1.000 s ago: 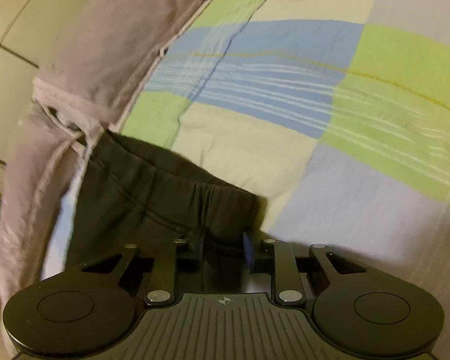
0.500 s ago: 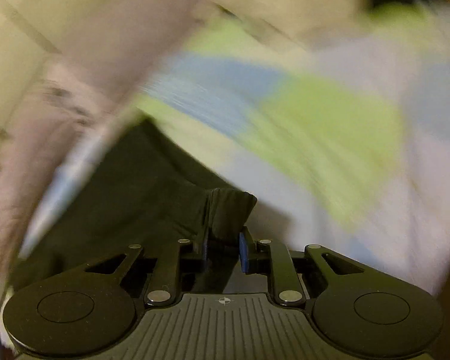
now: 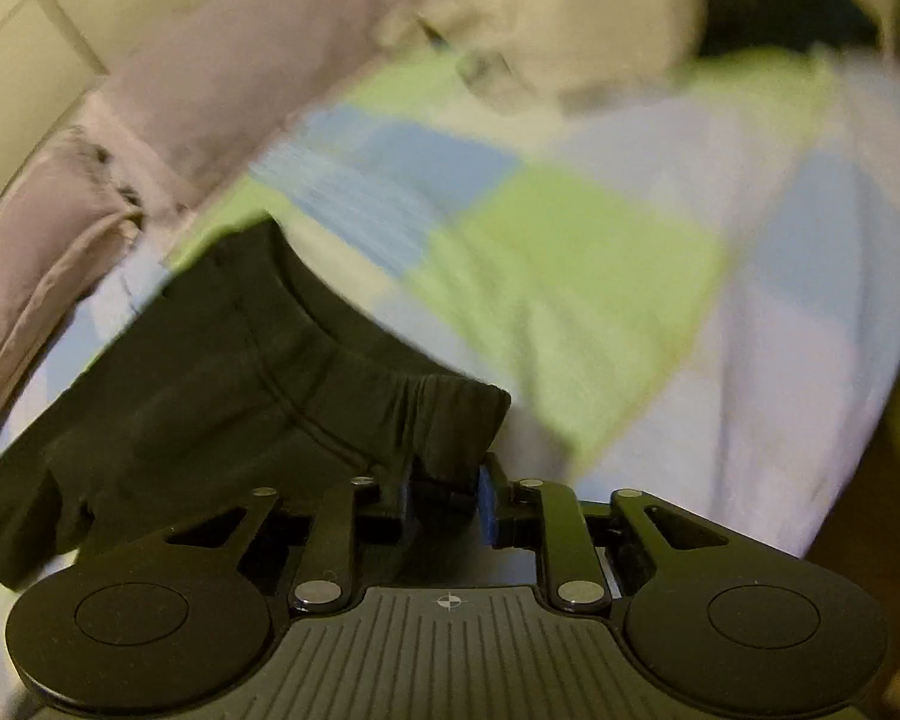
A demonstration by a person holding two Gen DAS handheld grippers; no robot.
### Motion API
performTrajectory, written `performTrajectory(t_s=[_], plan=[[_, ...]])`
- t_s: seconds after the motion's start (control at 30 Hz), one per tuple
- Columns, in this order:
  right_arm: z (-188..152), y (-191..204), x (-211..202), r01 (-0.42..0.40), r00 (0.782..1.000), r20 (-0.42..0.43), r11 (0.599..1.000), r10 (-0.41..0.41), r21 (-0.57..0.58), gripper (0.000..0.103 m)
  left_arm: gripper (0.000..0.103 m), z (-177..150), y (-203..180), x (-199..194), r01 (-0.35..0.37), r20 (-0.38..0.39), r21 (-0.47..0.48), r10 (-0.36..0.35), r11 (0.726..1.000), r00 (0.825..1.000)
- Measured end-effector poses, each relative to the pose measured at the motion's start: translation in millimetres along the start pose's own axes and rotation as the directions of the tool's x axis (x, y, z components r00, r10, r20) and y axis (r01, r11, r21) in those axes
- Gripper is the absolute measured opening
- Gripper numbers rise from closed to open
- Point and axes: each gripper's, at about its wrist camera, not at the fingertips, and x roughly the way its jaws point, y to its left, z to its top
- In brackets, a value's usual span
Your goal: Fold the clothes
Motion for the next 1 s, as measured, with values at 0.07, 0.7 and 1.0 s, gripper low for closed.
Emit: performTrajectory(t_s=[0.07,0.7,1.0], plan=[[2,-4,-3,0.035,0.999,-0.015,0.999,-0.035,-0.004,0.047,0.005,-2,3,-15,-0.019,0.035,0.028,0.018,0.999,0.999],[79,89,69,-0.101,0.995,-0.008,0.995,0.101,0.014,0.054,0.035,81,-208,85,0.376,-0.039,0.214,-0.376,0.902,0.926],[80,113,110,-0.032,0.999,-0.023,0.999,0.033,0.023,0.054,0.041,125,-252,151,0.504,-0.116,-0.004,-0.501,0.864,0.857]])
